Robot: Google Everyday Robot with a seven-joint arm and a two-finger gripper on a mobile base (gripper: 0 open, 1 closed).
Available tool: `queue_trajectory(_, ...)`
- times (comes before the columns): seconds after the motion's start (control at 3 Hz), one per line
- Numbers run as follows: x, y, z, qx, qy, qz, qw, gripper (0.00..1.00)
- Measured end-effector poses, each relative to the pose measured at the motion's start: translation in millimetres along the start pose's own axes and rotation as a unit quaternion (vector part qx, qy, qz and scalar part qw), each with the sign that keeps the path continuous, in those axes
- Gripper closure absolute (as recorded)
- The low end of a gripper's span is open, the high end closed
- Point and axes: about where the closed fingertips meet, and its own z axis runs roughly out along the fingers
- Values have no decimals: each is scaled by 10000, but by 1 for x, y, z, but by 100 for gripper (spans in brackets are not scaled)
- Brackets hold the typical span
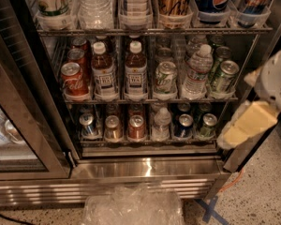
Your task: Pick pepsi can from bottom shelf of fridge
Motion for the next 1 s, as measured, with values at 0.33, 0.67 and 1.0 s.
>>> queue_trajectory(0.33, 16, 41, 40, -276, -573, 1087, 9920, 0)
queue_trajectory(0.67, 31, 81, 78, -393, -1096, 1668, 9791, 0)
queue_trajectory(1.0, 42, 90, 92, -363, -1269, 2008, 9707, 0)
